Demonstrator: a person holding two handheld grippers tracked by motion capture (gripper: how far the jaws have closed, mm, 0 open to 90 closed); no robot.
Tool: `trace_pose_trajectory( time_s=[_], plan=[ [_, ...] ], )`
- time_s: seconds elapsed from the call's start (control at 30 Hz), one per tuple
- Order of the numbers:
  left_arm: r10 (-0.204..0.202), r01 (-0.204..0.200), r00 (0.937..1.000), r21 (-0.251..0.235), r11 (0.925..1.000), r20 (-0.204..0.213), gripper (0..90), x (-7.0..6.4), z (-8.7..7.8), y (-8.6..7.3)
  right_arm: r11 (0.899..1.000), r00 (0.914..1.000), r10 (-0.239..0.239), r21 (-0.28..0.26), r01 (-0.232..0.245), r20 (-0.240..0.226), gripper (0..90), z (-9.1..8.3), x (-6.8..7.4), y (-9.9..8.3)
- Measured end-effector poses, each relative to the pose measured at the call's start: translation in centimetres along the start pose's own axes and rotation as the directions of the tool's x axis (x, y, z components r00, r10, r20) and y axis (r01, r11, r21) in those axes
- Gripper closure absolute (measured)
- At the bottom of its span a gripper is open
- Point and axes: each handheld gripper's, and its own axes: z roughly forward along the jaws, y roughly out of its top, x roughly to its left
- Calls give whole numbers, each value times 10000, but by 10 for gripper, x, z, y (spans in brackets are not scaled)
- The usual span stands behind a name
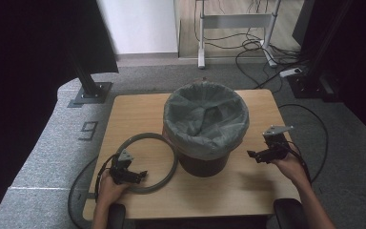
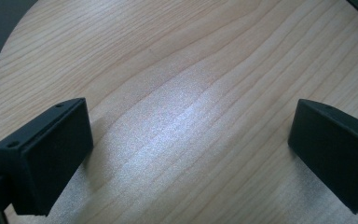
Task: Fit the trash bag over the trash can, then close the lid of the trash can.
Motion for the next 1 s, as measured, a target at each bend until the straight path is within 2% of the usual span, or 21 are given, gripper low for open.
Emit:
trace_pose_trajectory(
  time_s=[0.23, 0.43, 0.57, 0.63, 0.77, 0.87, 0.93, 1.0],
  plan=[
    [-6, 6, 10000, 5, 10000, -11, 0, 0, 0, 0, 9994, 9993, 306, 160, -309, 192, 0, 23, 4, -30],
    [-9, 9, 10000, 3, 10000, -9, 0, 0, 0, 0, 9983, 9983, 461, 352, -474, 360, 0, 35, 7, -51],
    [-8, 8, 10000, 4, 10000, -11, 0, 0, 0, 0, 9978, 9983, 398, 523, -419, 419, 0, 40, 11, -62],
    [-8, 8, 10000, 4, 10000, -12, 0, 0, 0, 0, 9979, 9978, 561, 295, -572, 351, 0, 41, 11, -67],
    [-88, 89, 9999, 90, 9999, -75, 0, -1, 0, 1, 9969, 9969, 705, 311, -716, 357, 0, 40, 8, -68],
    [-247, 258, 9990, 300, 9992, -383, 0, -2, -1, 4, 9970, 9969, 695, 318, -706, 357, 0, 40, 9, -68],
    [-285, 287, 9979, 31, 9996, -574, 0, -2, -5, 6, 9969, 9969, 703, 319, -715, 361, 0, 40, 9, -68],
    [-465, 450, 9978, -320, 9985, -472, 0, -1, -10, 7, 9969, 9969, 704, 319, -716, 364, 0, 40, 9, -68]
  ],
)
